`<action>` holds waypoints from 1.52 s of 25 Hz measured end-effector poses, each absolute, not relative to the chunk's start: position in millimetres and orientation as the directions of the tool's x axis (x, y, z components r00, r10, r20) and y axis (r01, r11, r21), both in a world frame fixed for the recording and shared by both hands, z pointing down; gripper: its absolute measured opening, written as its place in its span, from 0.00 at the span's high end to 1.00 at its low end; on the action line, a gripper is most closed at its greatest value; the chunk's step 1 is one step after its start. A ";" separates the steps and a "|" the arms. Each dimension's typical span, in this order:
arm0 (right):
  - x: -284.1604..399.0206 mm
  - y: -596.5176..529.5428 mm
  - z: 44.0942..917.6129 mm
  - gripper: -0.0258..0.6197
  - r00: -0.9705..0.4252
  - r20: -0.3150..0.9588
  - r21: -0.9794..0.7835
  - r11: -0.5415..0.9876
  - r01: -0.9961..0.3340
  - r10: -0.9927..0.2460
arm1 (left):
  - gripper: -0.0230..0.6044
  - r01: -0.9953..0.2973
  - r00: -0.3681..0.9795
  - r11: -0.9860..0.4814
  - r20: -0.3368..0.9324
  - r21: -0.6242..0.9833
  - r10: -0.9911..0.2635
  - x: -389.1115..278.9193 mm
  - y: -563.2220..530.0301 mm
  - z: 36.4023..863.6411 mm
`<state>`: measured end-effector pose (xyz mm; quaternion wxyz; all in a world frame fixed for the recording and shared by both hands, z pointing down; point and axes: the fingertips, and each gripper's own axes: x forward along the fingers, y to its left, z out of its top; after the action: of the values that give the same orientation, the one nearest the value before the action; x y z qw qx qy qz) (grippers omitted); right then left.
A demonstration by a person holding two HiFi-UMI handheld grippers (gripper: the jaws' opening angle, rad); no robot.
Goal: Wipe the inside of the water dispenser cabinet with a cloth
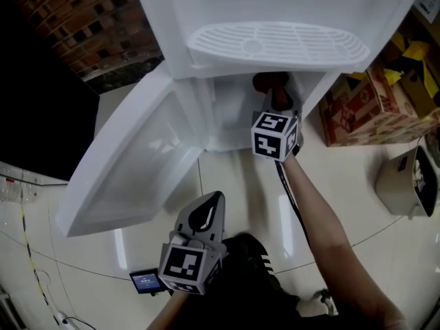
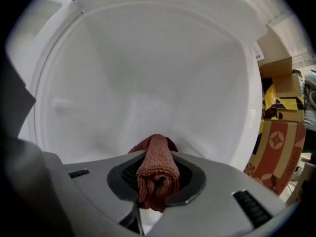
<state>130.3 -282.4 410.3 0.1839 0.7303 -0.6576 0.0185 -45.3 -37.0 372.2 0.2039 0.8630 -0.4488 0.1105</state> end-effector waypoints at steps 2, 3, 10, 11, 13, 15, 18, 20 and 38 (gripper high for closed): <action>134.9 -272.3 435.7 0.83 0.147 0.334 0.231 -0.071 -0.970 -0.931 | 1.00 -0.821 0.571 -0.512 0.374 0.254 -0.731 -46.7 -36.8 372.7; 137.3 -267.4 445.7 0.83 0.152 0.356 0.223 -0.074 -0.972 -0.922 | 1.00 -0.822 0.570 -0.510 0.375 0.254 -0.731 -47.2 -36.6 373.0; 134.8 -256.1 397.1 0.83 0.109 0.224 0.238 -0.055 -0.970 -0.968 | 1.00 -0.821 0.571 -0.513 0.372 0.252 -0.732 -45.5 -35.7 372.5; 135.0 -251.7 371.2 0.83 0.109 0.166 0.232 -0.068 -0.970 -0.980 | 1.00 -0.820 0.572 -0.514 0.371 0.252 -0.731 -44.8 -35.6 372.2; 135.5 -240.2 319.1 0.83 0.110 0.038 0.214 -0.099 -0.972 -0.993 | 1.00 -0.819 0.574 -0.515 0.370 0.254 -0.731 -43.6 -35.3 371.7; 136.8 -227.2 275.3 0.83 0.116 -0.076 0.199 -0.129 -0.971 -0.990 | 1.00 -0.819 0.574 -0.515 0.370 0.254 -0.730 -42.2 -35.2 371.8; 142.7 -215.8 248.2 0.83 0.137 -0.145 0.204 -0.165 -0.965 -0.980 | 1.00 -0.816 0.578 -0.518 0.369 0.255 -0.728 -39.9 -35.0 371.3; 150.7 -216.5 264.1 0.83 0.167 -0.101 0.216 -0.185 -0.959 -0.981 | 1.00 -0.816 0.578 -0.518 0.368 0.255 -0.729 -40.1 -34.5 370.8; 168.9 -199.4 465.3 0.83 0.143 0.371 0.243 -0.053 -0.969 -0.918 | 1.00 -0.823 0.568 -0.513 0.370 0.244 -0.735 -41.2 -27.3 370.0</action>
<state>168.9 -199.4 465.3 0.2200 0.7233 -0.6519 0.0580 -41.2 -27.3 370.0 0.1992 0.8627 -0.4516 0.1102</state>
